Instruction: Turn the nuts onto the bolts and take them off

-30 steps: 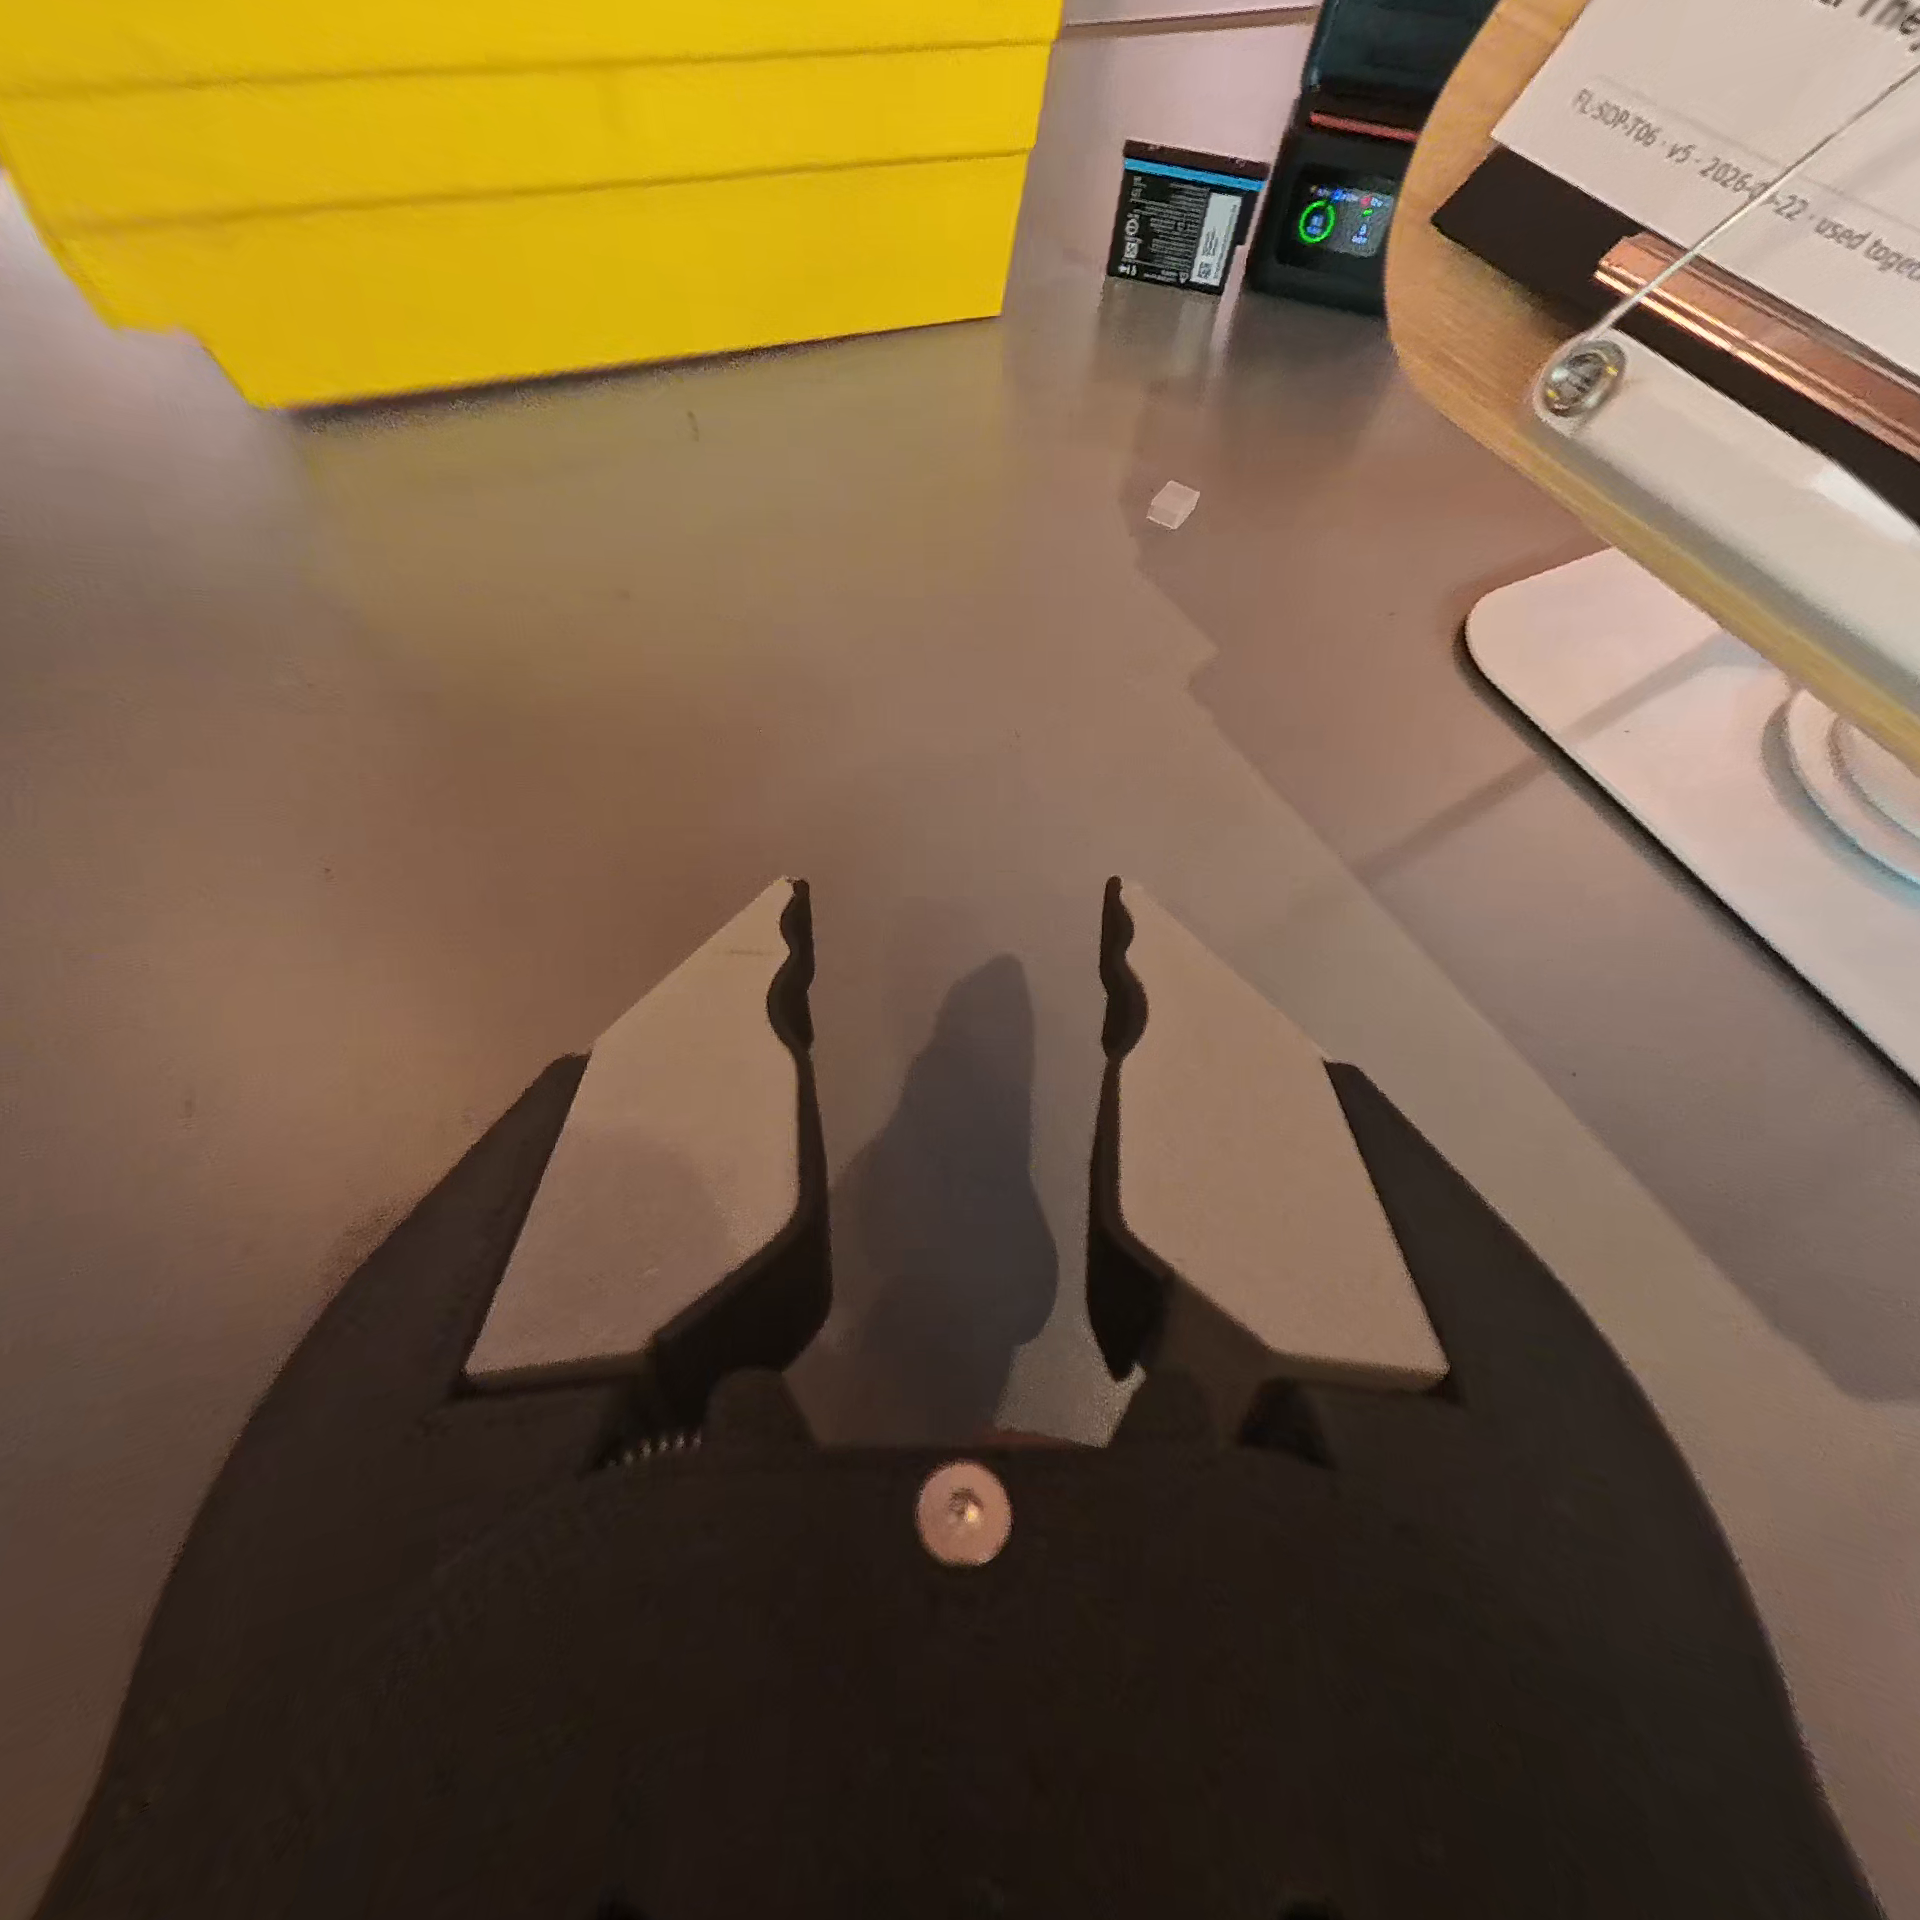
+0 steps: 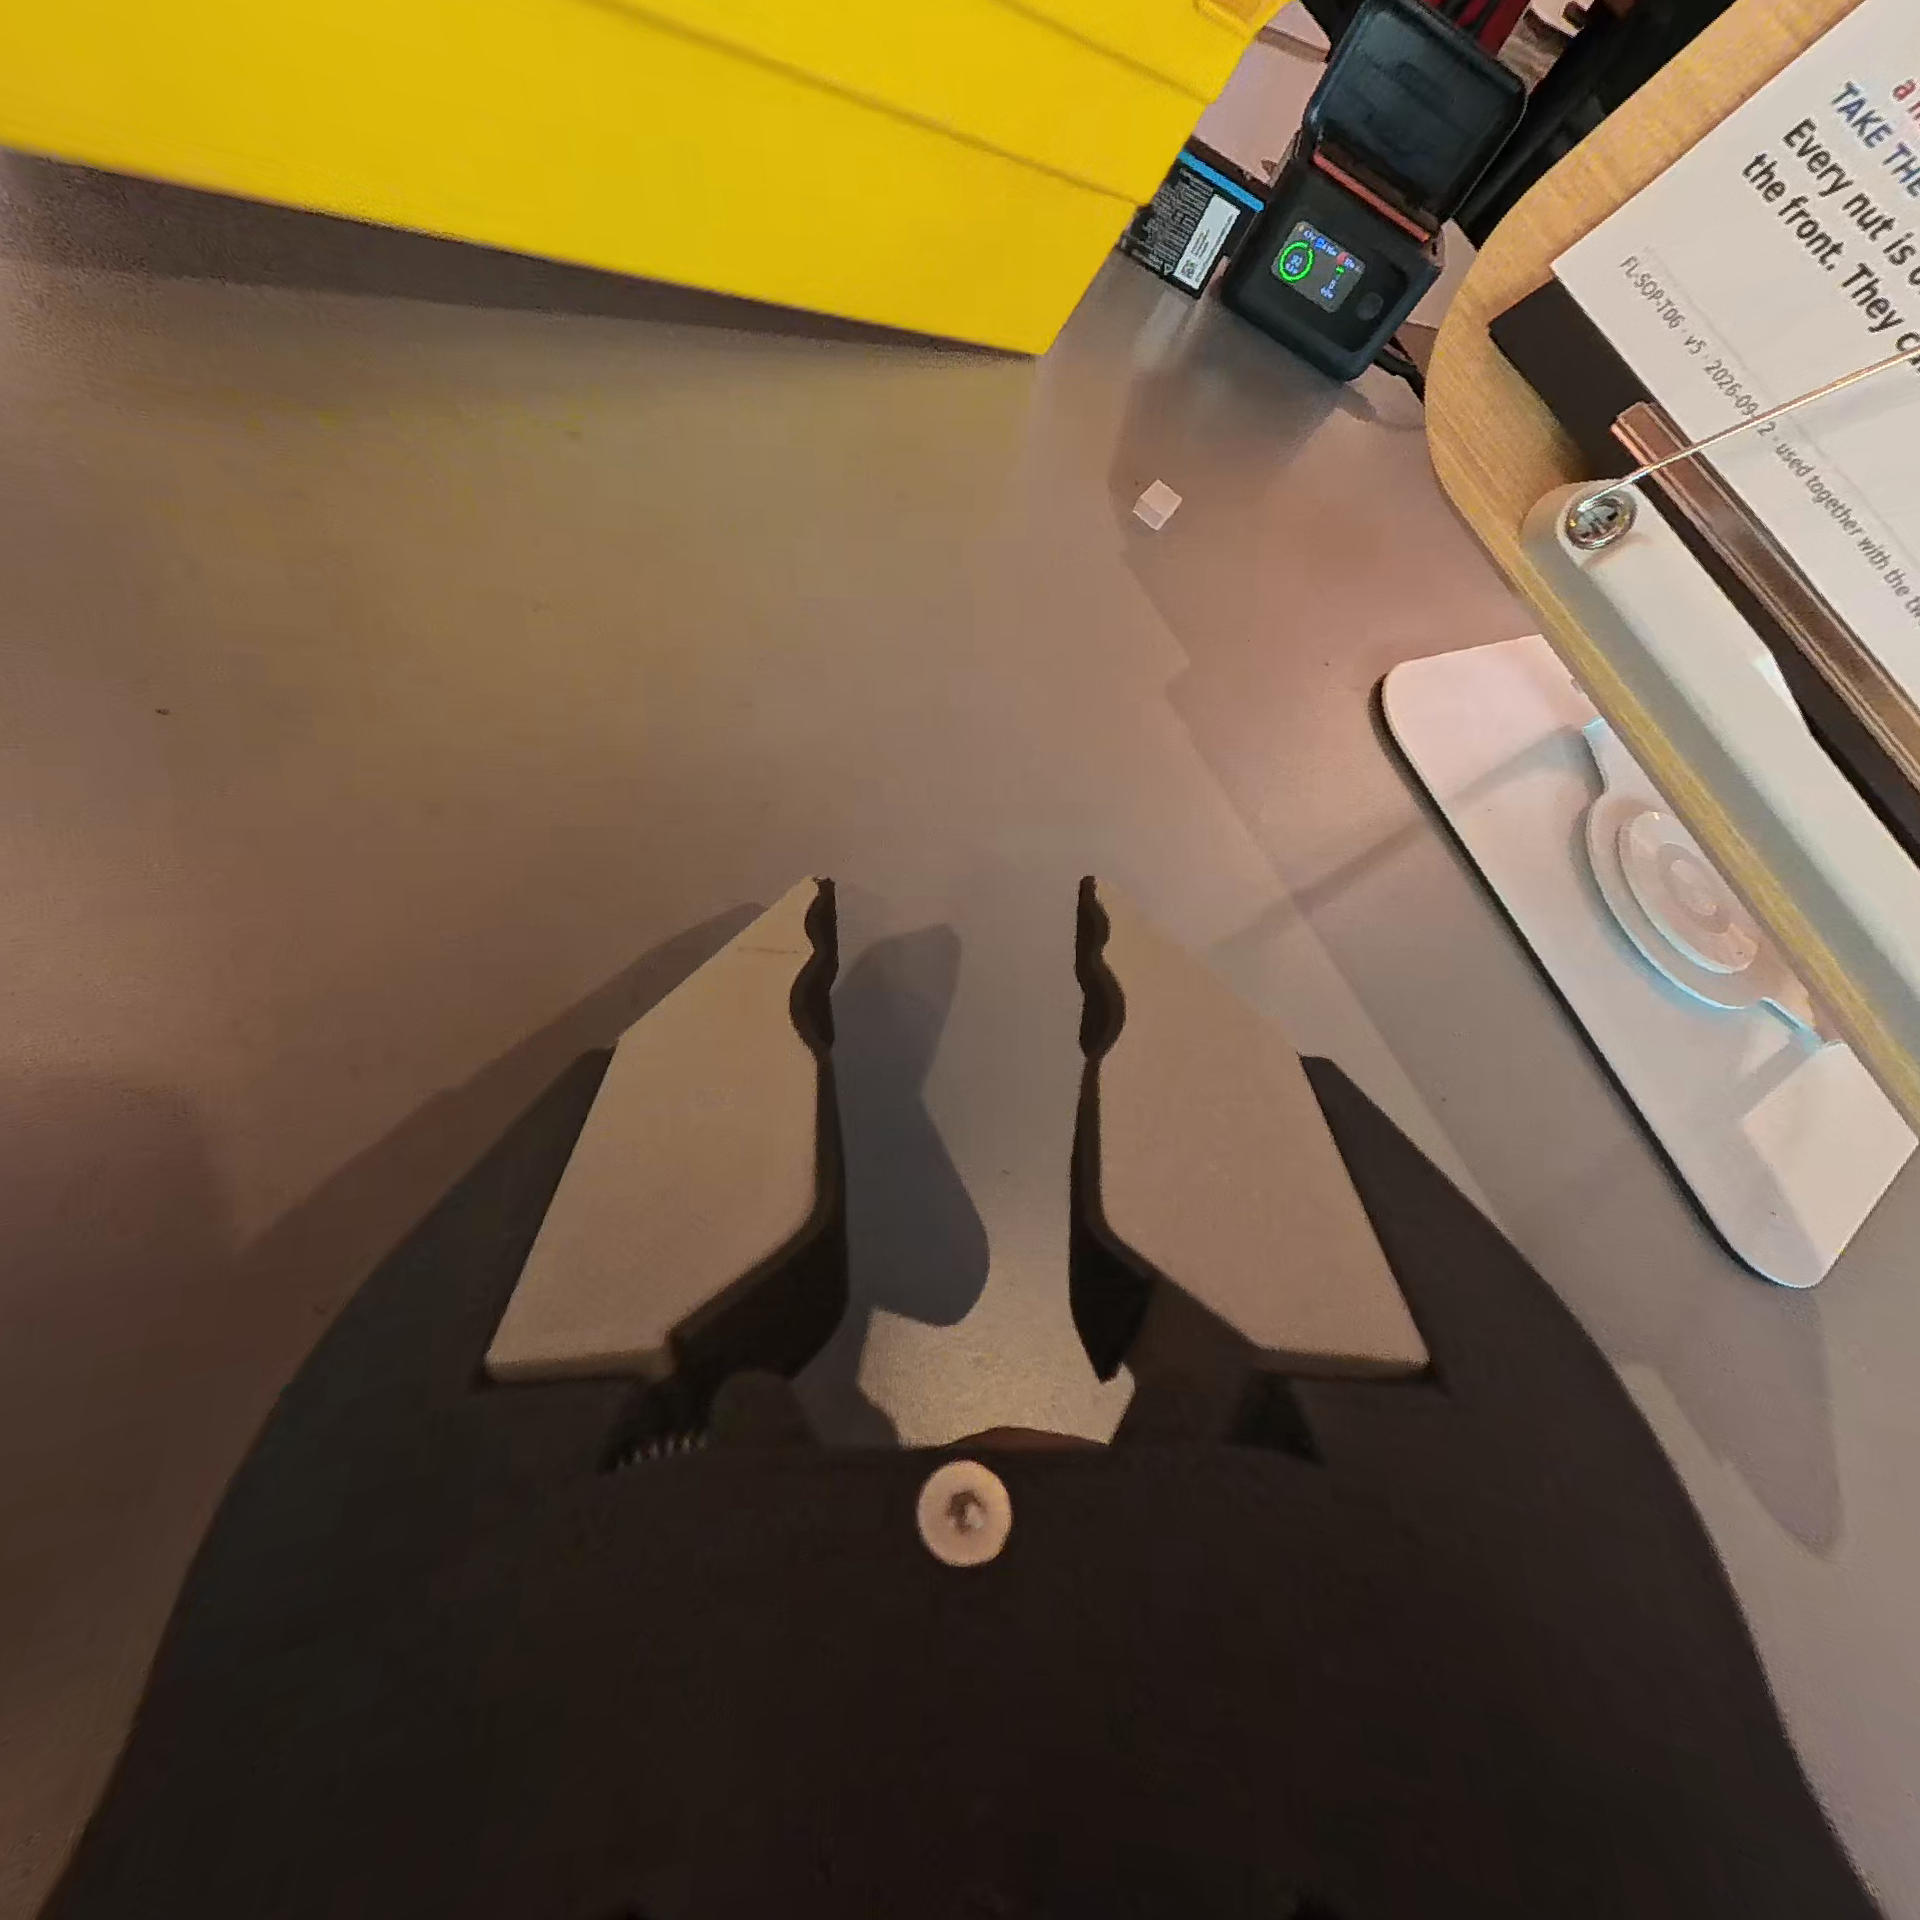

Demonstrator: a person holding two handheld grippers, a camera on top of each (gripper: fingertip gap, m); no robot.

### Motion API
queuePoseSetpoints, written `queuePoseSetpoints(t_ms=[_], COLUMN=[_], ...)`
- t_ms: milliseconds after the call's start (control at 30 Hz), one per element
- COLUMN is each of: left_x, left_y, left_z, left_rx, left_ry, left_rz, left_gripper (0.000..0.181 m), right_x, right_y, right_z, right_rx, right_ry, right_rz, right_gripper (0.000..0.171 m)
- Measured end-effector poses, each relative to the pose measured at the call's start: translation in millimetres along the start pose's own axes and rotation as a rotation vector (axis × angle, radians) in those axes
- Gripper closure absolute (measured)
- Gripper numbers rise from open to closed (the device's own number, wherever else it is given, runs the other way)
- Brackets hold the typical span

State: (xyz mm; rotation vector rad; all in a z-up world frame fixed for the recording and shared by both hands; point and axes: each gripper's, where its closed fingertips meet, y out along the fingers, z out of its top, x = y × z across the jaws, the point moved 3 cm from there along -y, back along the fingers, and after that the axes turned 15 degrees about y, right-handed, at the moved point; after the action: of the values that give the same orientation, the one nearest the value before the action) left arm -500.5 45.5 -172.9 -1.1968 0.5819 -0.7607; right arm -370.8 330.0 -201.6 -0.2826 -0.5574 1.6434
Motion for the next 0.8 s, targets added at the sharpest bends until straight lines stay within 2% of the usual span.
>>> queuePoseSetpoints(t_ms=[133, 233, 300, 400, 567, 633, 667, 767, 800], left_x=[-3.7, -3.7, -2.7, 7.6, 21.3, 24.7, 27.4, 15.3, 10.5], left_y=[15.6, 19.0, 19.3, 14.4, 5.6, 11.7, 16.3, 21.0, 21.2], left_z=[-10.6, -9.8, -8.6, 0.3, 28.4, 43.7, 53.0, 65.1, 66.6], left_rx=[0.007, 0.089, 0.151, 0.291, 0.504, 0.561, 0.584, 0.576, 0.562], left_ry=[-0.033, -0.055, -0.083, -0.15, -0.344, -0.43, -0.447, -0.499, -0.503], left_rz=[0.044, 0.105, 0.171, 0.256, 0.488, 0.521, 0.518, 0.647, 0.69], left_gripper=[0.162, 0.161, 0.149, 0.13, 0.114, 0.105, 0.098, 0.1, 0.112], right_x=[0.5, 0.9, -0.8, -4.3, -12.5, -6.1, 0.5, 31.2, 43.9], right_y=[-0.7, -3.0, -8.5, -28.0, -114.9, -160.0, -184.9, -262.8, -286.9], right_z=[0.3, -0.9, -3.1, -11.2, -28.8, -42.4, -46.6, -57.2, -63.0], right_rx=[0.004, 0.001, -0.008, -0.061, -0.031, -0.022, 0.0, 0.05, 0.052], right_ry=[-0.004, -0.001, 0.028, 0.12, 0.305, 0.389, 0.424, 0.474, 0.485], right_rz=[-0.012, -0.026, -0.021, -0.016, 0.002, -0.028, -0.064, -0.264, -0.353], right_gripper=[0.128, 0.128, 0.127, 0.117, 0.108, 0.093, 0.093, 0.089, 0.086])
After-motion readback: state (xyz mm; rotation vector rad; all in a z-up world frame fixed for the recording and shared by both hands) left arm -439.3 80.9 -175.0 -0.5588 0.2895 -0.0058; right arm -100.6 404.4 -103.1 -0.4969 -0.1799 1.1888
